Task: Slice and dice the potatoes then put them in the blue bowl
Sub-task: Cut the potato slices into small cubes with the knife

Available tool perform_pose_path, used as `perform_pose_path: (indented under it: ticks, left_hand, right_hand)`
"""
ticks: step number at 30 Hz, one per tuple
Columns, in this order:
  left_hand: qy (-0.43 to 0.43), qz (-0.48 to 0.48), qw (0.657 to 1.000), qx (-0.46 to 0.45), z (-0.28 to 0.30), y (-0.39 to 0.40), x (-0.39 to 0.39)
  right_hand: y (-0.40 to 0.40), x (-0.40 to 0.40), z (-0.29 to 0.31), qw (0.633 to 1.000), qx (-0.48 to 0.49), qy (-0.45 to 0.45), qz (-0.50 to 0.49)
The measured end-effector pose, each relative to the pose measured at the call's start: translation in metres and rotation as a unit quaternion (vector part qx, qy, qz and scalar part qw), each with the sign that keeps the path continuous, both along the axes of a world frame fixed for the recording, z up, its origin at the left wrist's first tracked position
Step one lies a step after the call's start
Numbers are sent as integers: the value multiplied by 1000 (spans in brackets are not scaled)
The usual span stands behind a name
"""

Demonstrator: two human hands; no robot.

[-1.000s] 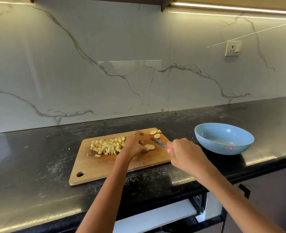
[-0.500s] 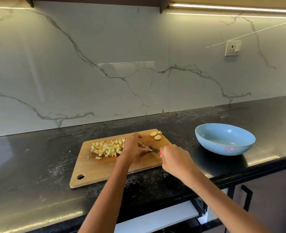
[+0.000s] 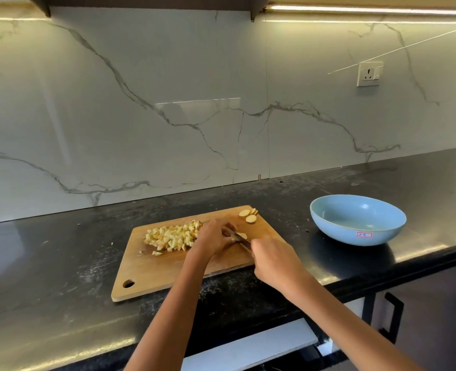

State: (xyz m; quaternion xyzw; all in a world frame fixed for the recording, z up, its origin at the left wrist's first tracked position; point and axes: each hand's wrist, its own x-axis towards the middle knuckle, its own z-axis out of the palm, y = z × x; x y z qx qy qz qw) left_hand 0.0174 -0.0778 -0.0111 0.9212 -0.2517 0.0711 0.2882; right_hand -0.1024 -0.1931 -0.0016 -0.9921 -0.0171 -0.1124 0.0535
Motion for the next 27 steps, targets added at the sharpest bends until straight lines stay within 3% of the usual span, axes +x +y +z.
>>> perform_pose_path:
  ticks: [9, 16, 27]
  left_hand:
    - [-6, -27, 999, 47, 1, 0, 5]
    - [28, 18, 997, -72, 0, 6, 2]
    - [14, 55, 996, -69, 0, 2, 2]
  right_hand:
    - [-25, -28, 18, 999, -34, 22, 9]
    - [-15, -18, 20, 999, -2, -45, 2]
    - [-3, 8, 0, 1000, 2, -21, -5]
